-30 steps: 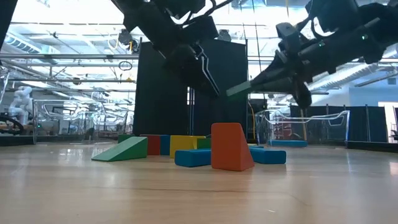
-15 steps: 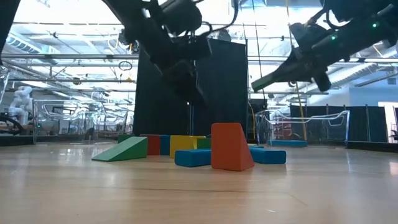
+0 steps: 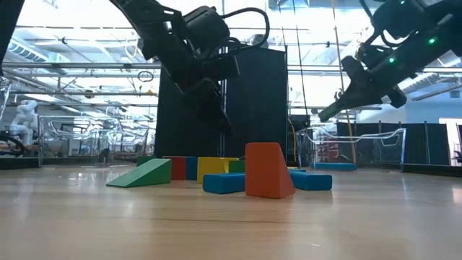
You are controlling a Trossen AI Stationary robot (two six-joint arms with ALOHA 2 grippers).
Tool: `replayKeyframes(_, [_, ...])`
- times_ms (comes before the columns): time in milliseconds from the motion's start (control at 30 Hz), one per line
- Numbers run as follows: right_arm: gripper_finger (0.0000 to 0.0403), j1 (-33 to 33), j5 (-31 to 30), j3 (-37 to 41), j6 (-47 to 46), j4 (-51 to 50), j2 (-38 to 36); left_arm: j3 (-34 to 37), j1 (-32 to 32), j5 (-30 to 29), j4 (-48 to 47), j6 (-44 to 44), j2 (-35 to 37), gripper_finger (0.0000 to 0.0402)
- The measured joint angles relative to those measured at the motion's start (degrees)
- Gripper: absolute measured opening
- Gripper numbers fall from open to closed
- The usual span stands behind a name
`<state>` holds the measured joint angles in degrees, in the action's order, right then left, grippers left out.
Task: Sort blocks by size
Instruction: Put the green rectangular block into the top right transparent bin
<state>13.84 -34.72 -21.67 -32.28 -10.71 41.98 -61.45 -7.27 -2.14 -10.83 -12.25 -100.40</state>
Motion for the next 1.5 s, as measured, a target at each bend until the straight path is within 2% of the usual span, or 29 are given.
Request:
replayKeyframes(267, [0.0064, 7.35, 0.18, 0.0, 4.35, -2.06, 0.01, 0.0, 0.0, 0.06, -0.22, 0.0, 0.0, 0.0199])
replayKeyframes(400, [0.0064, 11.01, 0.65, -0.02, 9.41, -1.51, 0.04, 0.0, 0.0, 0.06, -0.09, 0.0, 0.0, 0.0199])
replayKeyframes(567, [0.0064, 17.21, 5.72, -3.79, 14.97, -4.57, 1.77, 0.0, 0.0, 0.06, 1.11, 0.01, 0.0, 0.0199])
replayKeyframes(833, [0.0064, 26.62, 12.97, -15.81, 20.43, -18.08, 13.39, -0.02, 0.0, 0.06, 3.41, 0.0, 0.0, 0.0199])
replayKeyframes(1033, [0.0064, 31.78, 18.82, -20.74, 22.73, -22.16, 22.88, -0.02, 0.0, 0.06, 3.39, -0.05, 0.0, 0.0199])
replayKeyframes(1367, [0.0064, 37.41, 18.16, -27.08, 19.85, -31.78, 33.01, -0.02, -0.53, 0.03, 3.46, -0.5, 0.0, 0.0199])
replayKeyframes(1500, [0.0065, 38.69, 18.22, -28.12, 21.51, -34.62, 35.98, -0.04, -0.59, 0.03, 3.5, -0.5, 0.0, 0.0199])
